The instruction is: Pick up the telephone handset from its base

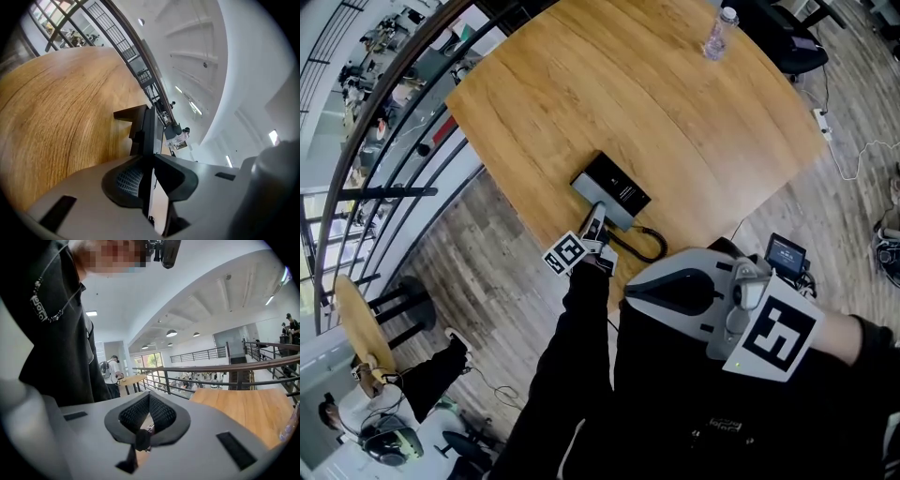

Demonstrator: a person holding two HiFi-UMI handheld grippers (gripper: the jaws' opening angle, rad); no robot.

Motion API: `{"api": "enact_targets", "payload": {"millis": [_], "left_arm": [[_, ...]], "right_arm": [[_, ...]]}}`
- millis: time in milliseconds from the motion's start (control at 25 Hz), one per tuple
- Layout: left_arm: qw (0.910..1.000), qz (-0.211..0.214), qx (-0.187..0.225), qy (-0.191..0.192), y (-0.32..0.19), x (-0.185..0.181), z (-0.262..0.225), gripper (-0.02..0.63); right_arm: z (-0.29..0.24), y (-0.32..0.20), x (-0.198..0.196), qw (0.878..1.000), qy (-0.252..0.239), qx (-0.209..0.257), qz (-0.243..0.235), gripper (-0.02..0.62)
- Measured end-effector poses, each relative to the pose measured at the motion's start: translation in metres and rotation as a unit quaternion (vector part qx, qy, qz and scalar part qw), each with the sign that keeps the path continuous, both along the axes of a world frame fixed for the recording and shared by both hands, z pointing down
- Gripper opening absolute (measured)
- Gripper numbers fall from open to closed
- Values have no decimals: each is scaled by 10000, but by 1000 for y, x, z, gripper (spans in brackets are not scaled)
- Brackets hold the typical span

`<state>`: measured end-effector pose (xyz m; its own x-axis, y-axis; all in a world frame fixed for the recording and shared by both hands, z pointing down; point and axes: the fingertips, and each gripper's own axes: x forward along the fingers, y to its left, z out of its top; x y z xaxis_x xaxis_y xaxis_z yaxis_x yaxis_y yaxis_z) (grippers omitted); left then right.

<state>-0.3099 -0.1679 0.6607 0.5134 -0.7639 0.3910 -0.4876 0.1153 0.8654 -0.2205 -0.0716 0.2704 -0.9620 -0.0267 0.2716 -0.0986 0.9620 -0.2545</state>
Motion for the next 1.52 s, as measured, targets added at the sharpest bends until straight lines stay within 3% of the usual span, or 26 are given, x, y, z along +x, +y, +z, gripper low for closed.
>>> {"api": "enact_targets", "payload": {"millis": [360,520,800,1120,1240,1400,1520], "left_arm": [[9993,-351,-32,121,11,-2,-14,77],[9974,-659,-94,270,11,-3,-13,77],[9977,-661,26,142,24,16,-45,77],[9939,-722,719,411,25,65,-133,77],[9900,-741,969,714,28,75,-164,77],[9876,-664,1331,495,34,83,-203,77],[9852,-643,1571,-238,43,76,-236,77]], "right_arm": [[-3,3,14,9999,-141,-43,53,17],[-3,-1,25,9997,-35,194,111,17],[-8,-4,42,9994,-73,242,244,17],[-22,-5,47,9989,-304,333,119,17],[-32,-3,45,9978,-457,486,-57,17],[-37,-1,49,9966,-553,589,-150,17],[-39,-1,50,9954,-689,644,-153,17]]}}
